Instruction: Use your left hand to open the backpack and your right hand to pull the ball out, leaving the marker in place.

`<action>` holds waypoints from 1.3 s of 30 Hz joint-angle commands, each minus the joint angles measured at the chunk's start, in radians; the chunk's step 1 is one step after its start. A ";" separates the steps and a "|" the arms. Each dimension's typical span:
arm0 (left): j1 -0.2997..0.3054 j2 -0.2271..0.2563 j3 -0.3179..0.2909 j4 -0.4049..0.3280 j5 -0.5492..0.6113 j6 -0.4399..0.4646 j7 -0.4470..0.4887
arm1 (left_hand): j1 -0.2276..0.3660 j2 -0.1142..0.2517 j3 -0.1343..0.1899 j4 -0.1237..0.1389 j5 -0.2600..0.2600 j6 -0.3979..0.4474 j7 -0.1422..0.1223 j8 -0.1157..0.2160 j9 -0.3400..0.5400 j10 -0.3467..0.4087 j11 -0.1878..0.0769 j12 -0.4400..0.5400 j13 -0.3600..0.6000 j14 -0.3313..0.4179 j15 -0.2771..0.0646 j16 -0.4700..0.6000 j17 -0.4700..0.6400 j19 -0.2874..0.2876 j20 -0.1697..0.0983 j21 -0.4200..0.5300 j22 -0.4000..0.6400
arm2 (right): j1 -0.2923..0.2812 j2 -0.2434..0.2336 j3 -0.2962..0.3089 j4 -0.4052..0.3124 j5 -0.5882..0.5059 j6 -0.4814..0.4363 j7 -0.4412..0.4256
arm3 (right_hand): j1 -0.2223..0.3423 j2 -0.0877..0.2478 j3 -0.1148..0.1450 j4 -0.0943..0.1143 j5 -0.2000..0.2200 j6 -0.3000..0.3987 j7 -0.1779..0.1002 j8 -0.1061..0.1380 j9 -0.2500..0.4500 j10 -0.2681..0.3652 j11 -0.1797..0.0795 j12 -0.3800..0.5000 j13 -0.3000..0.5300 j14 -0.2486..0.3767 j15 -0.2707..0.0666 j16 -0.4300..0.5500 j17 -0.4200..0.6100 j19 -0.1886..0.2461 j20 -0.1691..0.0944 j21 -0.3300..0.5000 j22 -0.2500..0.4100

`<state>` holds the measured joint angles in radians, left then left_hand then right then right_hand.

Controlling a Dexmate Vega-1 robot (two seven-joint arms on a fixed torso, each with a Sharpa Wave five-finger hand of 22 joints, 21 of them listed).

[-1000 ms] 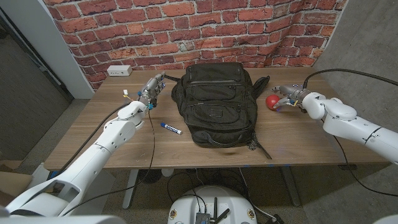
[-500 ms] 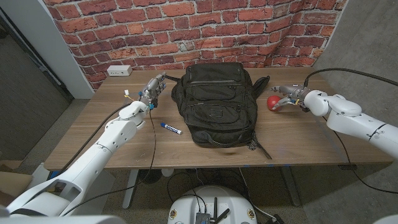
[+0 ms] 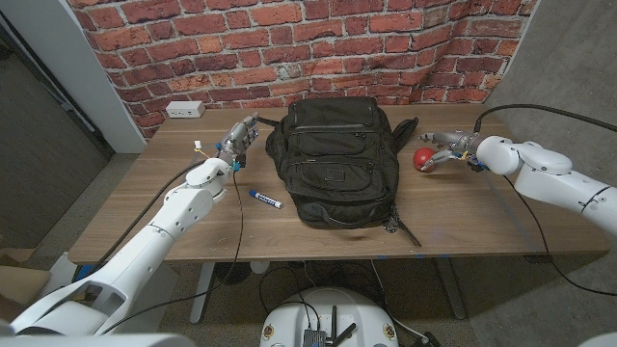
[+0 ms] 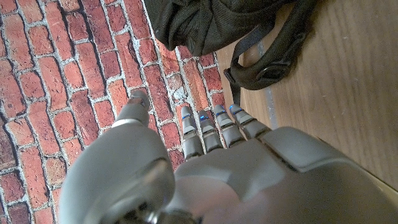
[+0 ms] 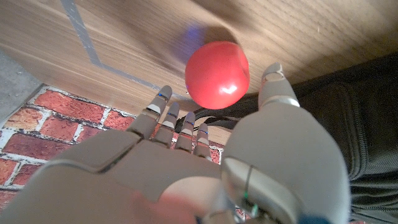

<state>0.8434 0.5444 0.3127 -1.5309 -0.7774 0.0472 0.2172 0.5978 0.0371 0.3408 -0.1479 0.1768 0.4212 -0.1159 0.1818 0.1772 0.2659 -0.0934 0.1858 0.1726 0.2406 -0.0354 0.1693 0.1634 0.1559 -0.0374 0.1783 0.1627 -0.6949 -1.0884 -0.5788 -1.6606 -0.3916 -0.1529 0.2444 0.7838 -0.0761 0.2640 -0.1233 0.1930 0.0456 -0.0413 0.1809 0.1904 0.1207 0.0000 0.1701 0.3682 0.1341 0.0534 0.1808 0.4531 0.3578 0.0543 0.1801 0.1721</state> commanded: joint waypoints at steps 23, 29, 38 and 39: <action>-0.010 -0.039 0.032 0.060 0.103 -0.103 0.030 | -0.029 0.021 -0.009 0.007 0.000 -0.058 -0.020 -0.008 0.001 -0.045 0.001 -0.003 0.003 -0.063 -0.002 -0.001 0.002 -0.024 -0.037 0.003 0.005 | -0.147 -0.009 0.161 0.029 0.288 0.125 -0.196 | -0.120 0.060 -0.022 0.045 0.003 0.058 0.009 0.027 -0.006 0.049 -0.001 0.032 -0.053 0.031 -0.022 0.034 -0.030 0.055 -0.024 0.027 -0.002; -0.013 -0.063 0.028 0.102 0.123 -0.163 0.037 | -0.034 0.031 -0.007 0.009 0.001 -0.067 -0.018 -0.008 0.002 -0.044 0.002 0.000 0.003 -0.062 -0.008 0.002 0.001 -0.016 -0.039 0.007 0.005 | -0.164 0.028 0.187 0.055 0.352 0.149 -0.246 | -0.134 0.063 -0.026 0.046 0.000 0.080 0.010 0.031 -0.006 0.073 -0.001 0.037 -0.064 0.047 -0.031 0.039 -0.036 0.073 -0.031 0.029 -0.002; -0.023 -0.058 0.027 0.158 0.141 -0.211 -0.004 | -0.039 0.040 -0.005 0.009 0.002 -0.061 -0.015 -0.003 0.002 -0.033 0.002 0.004 0.003 -0.055 -0.010 0.005 0.001 -0.004 -0.040 0.011 0.005 | -0.158 0.092 0.177 0.096 0.363 0.161 -0.326 | -0.175 0.057 -0.042 0.058 -0.008 0.099 0.008 0.031 -0.007 0.091 0.002 0.038 -0.077 0.061 -0.033 0.043 -0.043 0.082 -0.036 0.026 -0.003; -0.027 -0.053 0.030 0.166 0.146 -0.216 -0.019 | -0.039 0.041 -0.004 0.009 0.002 -0.060 -0.015 -0.002 0.002 -0.033 0.002 0.004 0.003 -0.054 -0.010 0.005 0.001 -0.004 -0.040 0.011 0.005 | -0.156 0.097 0.174 0.102 0.362 0.162 -0.332 | -0.177 0.057 -0.043 0.058 -0.008 0.100 0.009 0.031 -0.008 0.092 0.002 0.038 -0.078 0.064 -0.034 0.044 -0.044 0.084 -0.037 0.026 -0.003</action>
<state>0.8314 0.4891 0.3402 -1.4261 -0.6615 -0.1123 0.2415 0.5582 0.0659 0.3339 -0.1434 0.1768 0.3589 -0.1360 0.1737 0.1772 0.2231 -0.0927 0.1858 0.1727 0.1801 -0.0394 0.1693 0.1634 0.1418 -0.0374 0.1859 0.1654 -0.8475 -1.0487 -0.4043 -1.5943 -0.0546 0.0008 -0.0040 0.6216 -0.0193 0.2248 -0.0669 0.1885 0.1365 -0.0330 0.2043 0.1813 0.2004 0.0039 0.2049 0.2922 0.1851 0.0248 0.2197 0.4079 0.4317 0.0203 0.2035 0.1675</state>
